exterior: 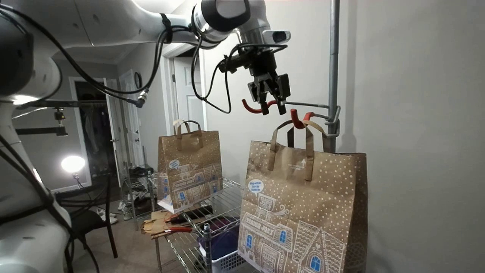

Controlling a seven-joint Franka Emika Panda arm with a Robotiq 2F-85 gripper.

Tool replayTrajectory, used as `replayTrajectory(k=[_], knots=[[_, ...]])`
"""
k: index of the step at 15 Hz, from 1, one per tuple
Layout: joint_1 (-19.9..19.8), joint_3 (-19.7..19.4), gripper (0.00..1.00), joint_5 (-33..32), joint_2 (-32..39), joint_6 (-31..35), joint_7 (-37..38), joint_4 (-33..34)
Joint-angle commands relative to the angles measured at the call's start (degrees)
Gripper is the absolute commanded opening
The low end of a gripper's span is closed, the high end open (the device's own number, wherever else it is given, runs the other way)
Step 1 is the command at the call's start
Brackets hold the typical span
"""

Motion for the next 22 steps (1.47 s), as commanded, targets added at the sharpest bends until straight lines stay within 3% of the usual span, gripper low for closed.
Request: replayTrajectory(k=[1,3,12,17,22], knots=[[0.5,0.1,0.94,0.8,-3.0,0.3,-4.1,-4.2],[1.2,1.0,1.00,-0.3,-5.0,0.4,-5.0,-6.7],[6.3,8.4,1.00,-5.9,-17.3,5.9,-2.5,-24.1],[8.1,14.6,1.00,-10.6,-18.3,4.4,3.5,-24.6],[11.5,21.5,1.00,-16.2,-12.0,2.9,4.5,-18.8]])
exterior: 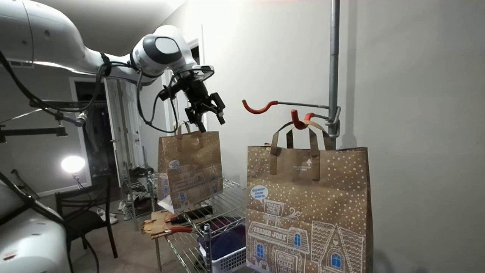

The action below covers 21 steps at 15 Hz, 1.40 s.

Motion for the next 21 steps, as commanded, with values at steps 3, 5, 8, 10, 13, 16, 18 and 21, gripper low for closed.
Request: replayTrajectory(k=[3,5,8,10,13,16,18,21], knots=[[3.0,5.2,1.00,-5.7,9.5,-1.0,1.1,9.3],[4.1,5.9,1.00,-5.7,12.8,-0.5,0.5,13.6],[5.9,4.8,1.00,-1.0,18.7,2.2,-0.9,20.8],[6.6,4.0,1.00,3.0,23.0,4.8,-2.3,25.4],[7.3,3.7,1.00,6.6,29.1,4.5,-3.5,31.9],[7.8,3.4,1.00,7.7,33.4,3.2,-3.6,37.1],[8.5,3.5,1.00,7.9,36.5,1.8,-3.8,40.9],[10.2,3.8,1.00,7.4,40.4,-0.4,-5.0,45.7]])
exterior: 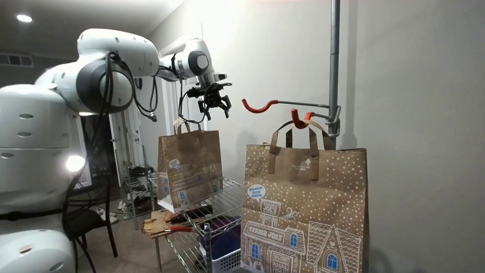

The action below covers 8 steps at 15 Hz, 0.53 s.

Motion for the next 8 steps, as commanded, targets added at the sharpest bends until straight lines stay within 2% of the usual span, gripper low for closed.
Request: replayTrajectory(k=[1,2,3,8], knots=[[2.5,-0.3,1.00,0.9,5.3,-4.4,-3.3,7.6],[3.0,-0.4,1.00,0.7,6.1,-5.2,-3.5,8.7],[2.0,0.0,1.00,0.0,3.7,-2.6,-1.0,4.6],[2.9,0.0,1.00,0.0,5.9,-3.8,-1.3,7.6]])
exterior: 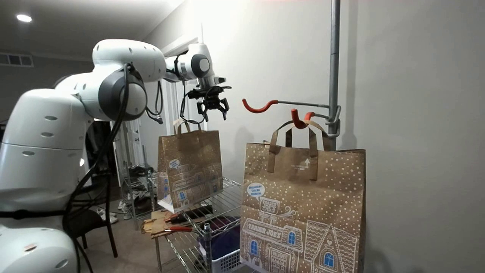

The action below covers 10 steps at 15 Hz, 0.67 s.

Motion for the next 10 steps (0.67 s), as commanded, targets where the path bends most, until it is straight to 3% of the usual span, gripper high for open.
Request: replayTrajectory(k=[1,5,10], knots=[[0.0,0.0,1.00,0.0,0.0,-0.1,0.0,0.1],[2.4,1.1,1.00,0.4,4.0,2.1,3.0,3.8],[5.2,0.6,1.00,-0.1,5.2,6.0,12.7,5.7]])
